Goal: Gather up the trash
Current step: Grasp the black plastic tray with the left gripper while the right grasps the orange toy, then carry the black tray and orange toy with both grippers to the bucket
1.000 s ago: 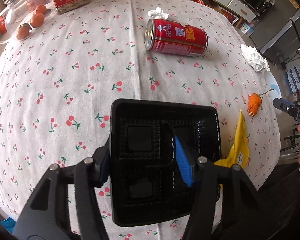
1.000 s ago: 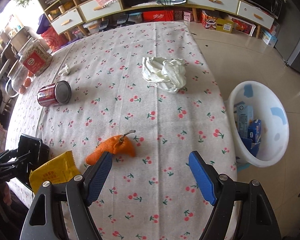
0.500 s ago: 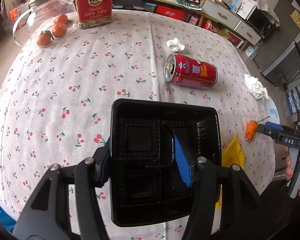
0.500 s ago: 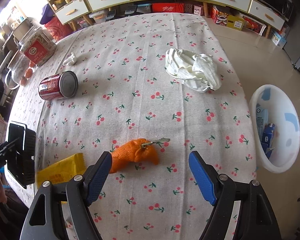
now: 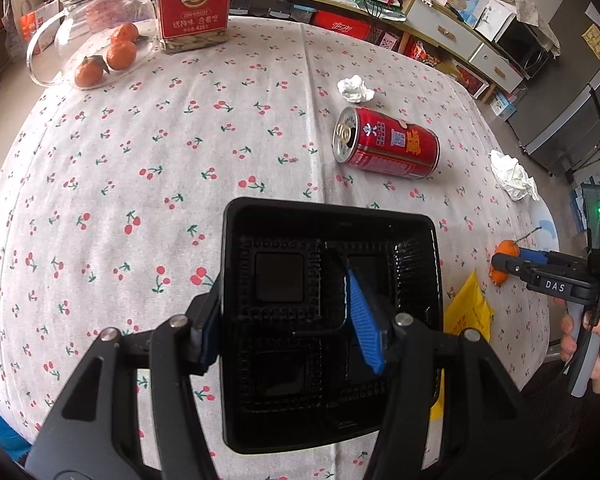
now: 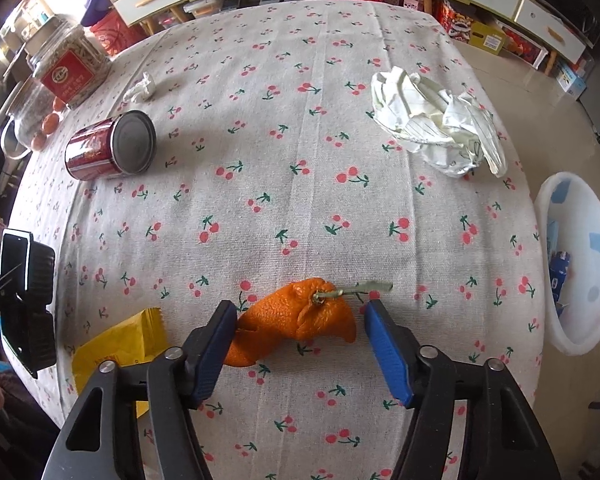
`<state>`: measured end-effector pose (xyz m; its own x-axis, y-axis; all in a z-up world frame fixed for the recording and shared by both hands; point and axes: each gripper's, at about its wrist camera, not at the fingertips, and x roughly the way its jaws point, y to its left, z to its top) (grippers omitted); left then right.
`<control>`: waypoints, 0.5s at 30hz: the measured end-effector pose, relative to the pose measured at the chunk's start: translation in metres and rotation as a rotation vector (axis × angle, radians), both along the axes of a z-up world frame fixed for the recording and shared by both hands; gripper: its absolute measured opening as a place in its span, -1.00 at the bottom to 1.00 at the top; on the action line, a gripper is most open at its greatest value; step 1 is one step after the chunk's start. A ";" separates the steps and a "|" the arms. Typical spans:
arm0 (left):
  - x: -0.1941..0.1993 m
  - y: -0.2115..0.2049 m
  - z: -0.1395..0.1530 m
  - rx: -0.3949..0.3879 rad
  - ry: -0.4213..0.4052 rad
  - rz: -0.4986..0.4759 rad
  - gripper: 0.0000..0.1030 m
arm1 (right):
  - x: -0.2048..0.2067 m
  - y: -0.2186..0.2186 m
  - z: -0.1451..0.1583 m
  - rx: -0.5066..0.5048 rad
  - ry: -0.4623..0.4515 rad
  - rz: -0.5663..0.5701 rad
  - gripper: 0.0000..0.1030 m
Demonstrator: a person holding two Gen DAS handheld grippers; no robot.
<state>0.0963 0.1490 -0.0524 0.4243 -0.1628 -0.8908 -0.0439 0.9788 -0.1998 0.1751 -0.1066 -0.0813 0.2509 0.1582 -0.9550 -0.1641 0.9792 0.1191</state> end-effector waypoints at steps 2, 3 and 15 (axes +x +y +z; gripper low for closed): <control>0.000 0.000 0.000 0.000 -0.001 0.000 0.11 | -0.001 0.004 0.000 -0.009 -0.007 0.016 0.02; 0.000 -0.001 0.001 -0.002 -0.002 0.001 0.11 | -0.002 0.006 0.001 -0.017 -0.013 0.028 -0.02; -0.001 -0.012 0.013 -0.019 -0.054 0.004 0.11 | -0.018 0.008 0.021 -0.049 -0.118 0.062 -0.68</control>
